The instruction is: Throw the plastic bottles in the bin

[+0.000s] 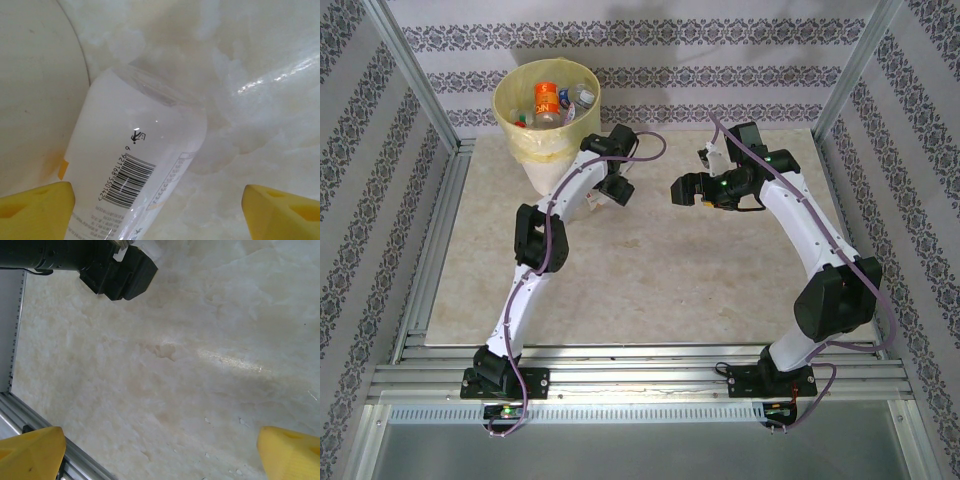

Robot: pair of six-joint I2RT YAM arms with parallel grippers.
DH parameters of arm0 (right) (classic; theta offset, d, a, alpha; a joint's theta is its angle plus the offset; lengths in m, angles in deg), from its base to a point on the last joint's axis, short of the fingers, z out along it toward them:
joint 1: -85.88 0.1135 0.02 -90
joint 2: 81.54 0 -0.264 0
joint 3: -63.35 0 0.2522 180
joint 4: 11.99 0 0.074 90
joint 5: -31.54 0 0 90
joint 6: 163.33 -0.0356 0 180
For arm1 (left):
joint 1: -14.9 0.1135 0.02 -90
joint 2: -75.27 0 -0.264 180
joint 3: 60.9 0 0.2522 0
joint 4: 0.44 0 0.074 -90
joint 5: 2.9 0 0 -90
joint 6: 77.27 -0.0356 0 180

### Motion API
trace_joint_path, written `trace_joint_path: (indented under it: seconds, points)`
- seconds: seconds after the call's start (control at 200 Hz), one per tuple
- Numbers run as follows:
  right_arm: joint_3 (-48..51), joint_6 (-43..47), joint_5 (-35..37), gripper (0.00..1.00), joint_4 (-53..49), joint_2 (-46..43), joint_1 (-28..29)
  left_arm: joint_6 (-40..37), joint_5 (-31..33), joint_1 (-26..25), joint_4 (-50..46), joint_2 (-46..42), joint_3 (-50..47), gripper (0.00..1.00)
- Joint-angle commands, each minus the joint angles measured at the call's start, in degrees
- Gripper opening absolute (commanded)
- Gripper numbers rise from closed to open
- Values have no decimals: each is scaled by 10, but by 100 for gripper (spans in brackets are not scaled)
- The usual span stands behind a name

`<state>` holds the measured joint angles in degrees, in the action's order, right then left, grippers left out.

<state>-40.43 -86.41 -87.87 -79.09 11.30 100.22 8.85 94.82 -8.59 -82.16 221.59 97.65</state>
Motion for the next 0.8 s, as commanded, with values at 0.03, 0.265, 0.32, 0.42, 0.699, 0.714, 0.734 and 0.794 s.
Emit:
trace_joint_path:
  seconds: [0.03, 0.265, 0.32, 0.42, 0.699, 0.714, 0.734, 0.794]
  points:
    - [-8, 10, 4, 98, -10, 3, -4, 19, -21, 13, -43, 22, -13, 84]
    - [-13, 9, -2, 98, -7, 10, -3, 25, -35, 18, -58, 24, -33, 75]
    - [-13, 8, -5, 98, -4, 12, -3, 25, -36, 18, -60, 22, -34, 73]
    - [-14, 7, -6, 98, 0, 11, -2, 25, -39, 19, -61, 19, -35, 68]
    - [6, 5, -5, 98, 8, 0, 0, 32, -50, 17, -73, 1, -59, 50]
    - [7, 5, -6, 98, 9, 0, -1, 32, -49, 18, -73, 0, -58, 49]
    - [9, 5, -6, 98, 10, -1, 0, 33, -49, 18, -74, -2, -59, 47]
    - [14, 3, -6, 98, 13, -2, 0, 34, -51, 17, -74, -7, -62, 45]
